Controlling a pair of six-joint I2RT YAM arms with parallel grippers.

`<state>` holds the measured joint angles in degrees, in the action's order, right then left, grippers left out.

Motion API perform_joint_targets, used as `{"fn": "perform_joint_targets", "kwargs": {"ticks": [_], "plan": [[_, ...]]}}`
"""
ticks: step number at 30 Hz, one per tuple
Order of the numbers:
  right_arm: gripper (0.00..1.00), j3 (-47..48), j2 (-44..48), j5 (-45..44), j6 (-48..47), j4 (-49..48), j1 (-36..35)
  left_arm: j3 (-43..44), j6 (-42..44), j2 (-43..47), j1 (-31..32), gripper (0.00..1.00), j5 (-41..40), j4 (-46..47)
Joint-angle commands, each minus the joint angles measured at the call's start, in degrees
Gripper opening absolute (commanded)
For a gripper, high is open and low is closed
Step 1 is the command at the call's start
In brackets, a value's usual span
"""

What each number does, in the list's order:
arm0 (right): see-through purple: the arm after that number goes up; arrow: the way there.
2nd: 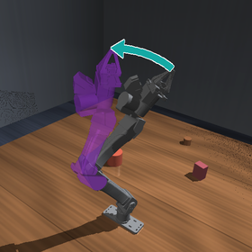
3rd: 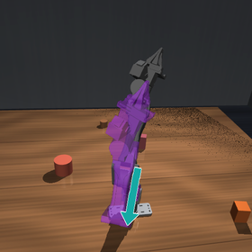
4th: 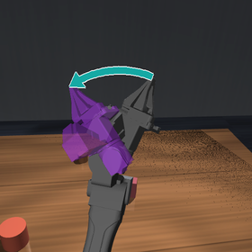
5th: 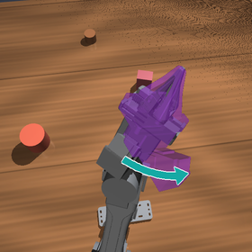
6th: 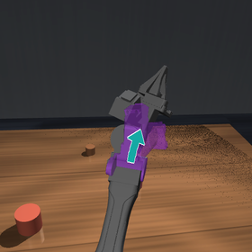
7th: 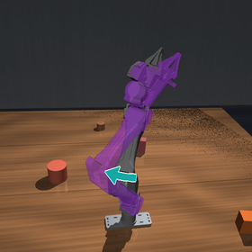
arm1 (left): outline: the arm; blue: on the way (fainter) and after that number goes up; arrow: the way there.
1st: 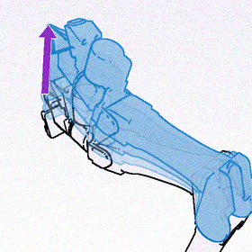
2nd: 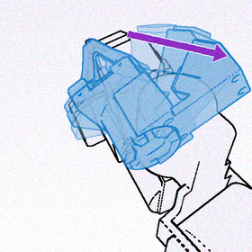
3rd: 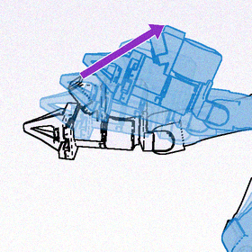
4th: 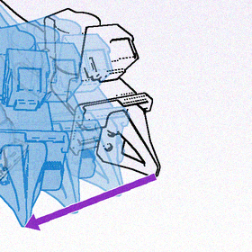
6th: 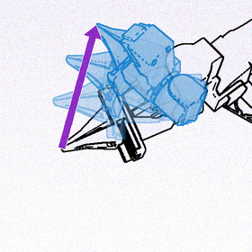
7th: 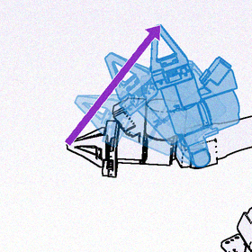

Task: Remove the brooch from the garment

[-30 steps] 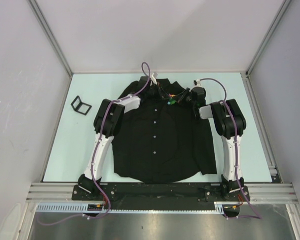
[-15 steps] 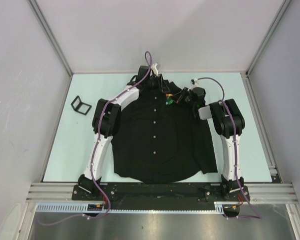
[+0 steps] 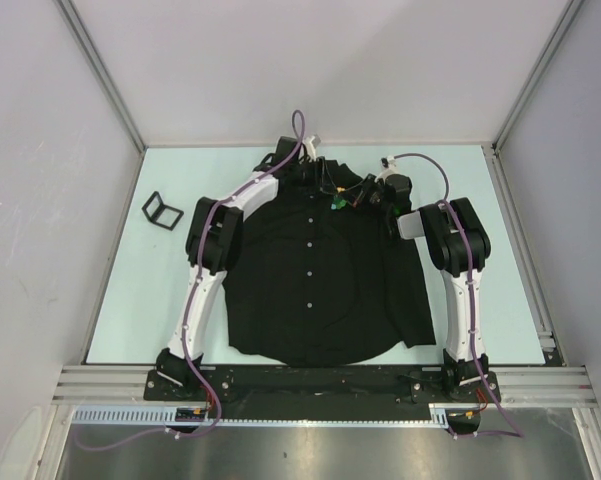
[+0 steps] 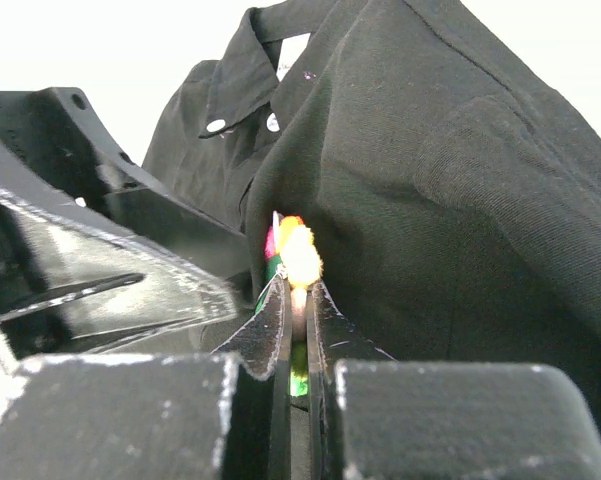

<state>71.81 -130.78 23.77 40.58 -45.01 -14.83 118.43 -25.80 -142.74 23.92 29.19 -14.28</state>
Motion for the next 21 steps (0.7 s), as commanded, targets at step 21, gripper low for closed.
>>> {"fn": "perform_joint_targets", "kwargs": {"ticks": [21], "plan": [[0.00,1.7,0.4,4.0,-3.0,-7.3,-1.9,8.5,-0.8,-5.9,0.0,0.41,0.9,-4.8]]}}
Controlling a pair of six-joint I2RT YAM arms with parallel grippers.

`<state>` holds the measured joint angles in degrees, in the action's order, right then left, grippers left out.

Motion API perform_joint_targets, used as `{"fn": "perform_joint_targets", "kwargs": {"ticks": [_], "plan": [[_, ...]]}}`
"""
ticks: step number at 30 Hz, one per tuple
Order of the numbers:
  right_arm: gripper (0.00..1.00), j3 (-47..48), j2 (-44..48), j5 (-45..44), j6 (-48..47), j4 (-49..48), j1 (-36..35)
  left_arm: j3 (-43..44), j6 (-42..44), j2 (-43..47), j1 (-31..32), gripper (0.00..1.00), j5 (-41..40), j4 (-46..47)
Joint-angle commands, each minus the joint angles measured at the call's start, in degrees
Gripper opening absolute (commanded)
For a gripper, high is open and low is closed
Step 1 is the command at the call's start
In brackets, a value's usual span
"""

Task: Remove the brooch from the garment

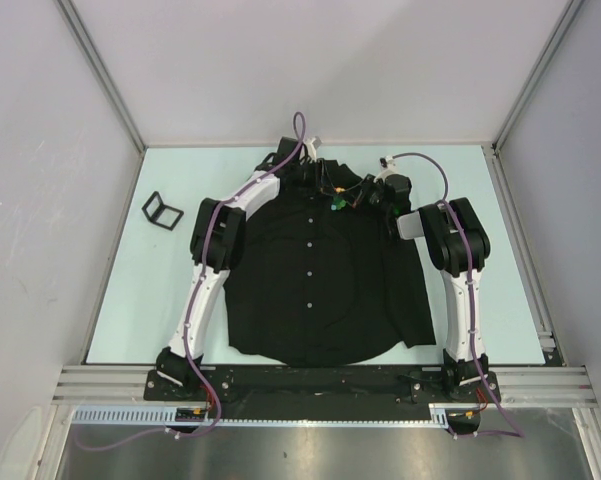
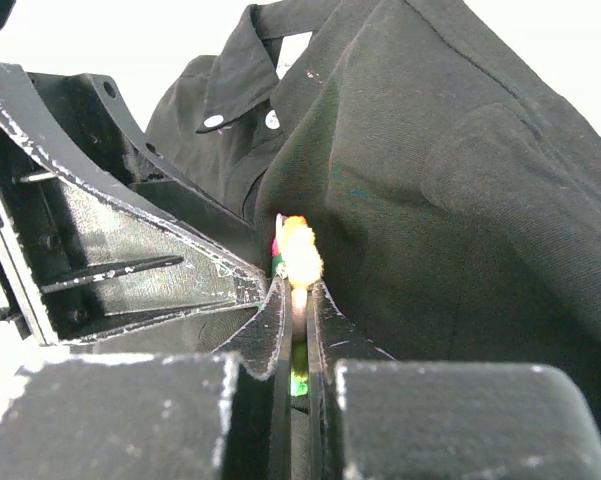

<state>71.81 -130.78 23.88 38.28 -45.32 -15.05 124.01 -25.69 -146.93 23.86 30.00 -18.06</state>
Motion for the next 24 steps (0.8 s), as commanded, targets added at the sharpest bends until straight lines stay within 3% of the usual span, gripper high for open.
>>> {"fn": "perform_joint_targets", "kwargs": {"ticks": [1,6,17,24], "plan": [[0.00,1.7,0.2,4.2,-0.9,-7.5,-1.8,3.0,-1.0,-1.8,0.0,0.40,0.0,-1.1],[0.00,0.6,0.0,5.5,-0.6,-12.6,-2.2,3.4,-1.2,-2.0,0.0,0.37,-0.7,-1.4],[0.00,-1.1,1.6,3.9,-2.2,-11.1,-3.0,4.7,-1.4,-1.0,0.2,0.27,-6.9,-1.5],[0.00,-2.6,2.3,1.1,-1.7,-8.9,-2.4,-4.0,-0.7,5.7,0.2,0.26,-10.0,5.3]]}}
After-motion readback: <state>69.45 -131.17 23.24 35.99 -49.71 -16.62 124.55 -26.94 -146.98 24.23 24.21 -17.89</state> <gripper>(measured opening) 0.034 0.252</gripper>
